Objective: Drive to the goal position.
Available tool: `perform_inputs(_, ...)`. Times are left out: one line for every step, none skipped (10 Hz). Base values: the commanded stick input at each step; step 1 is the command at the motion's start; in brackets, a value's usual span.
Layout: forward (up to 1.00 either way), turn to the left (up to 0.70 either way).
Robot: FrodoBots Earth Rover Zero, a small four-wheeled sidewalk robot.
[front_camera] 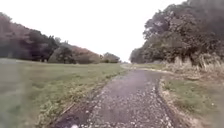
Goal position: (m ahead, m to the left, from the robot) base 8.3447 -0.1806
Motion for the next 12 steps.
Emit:
perform_inputs(0.99,-0.22)
perform_inputs(0.99,-0.40)
perform_inputs(0.99,-0.40)
perform_inputs(0.99,-0.40)
perform_inputs(0.99,-0.40)
perform_inputs(0.99,-0.40)
perform_inputs(0.99,-0.36)
perform_inputs(0.99,-0.28)
perform_inputs(0.99,-0.16)
perform_inputs(0.99,-0.03)
perform_inputs(0.99,-0.02)
perform_inputs(0.99,0.00)
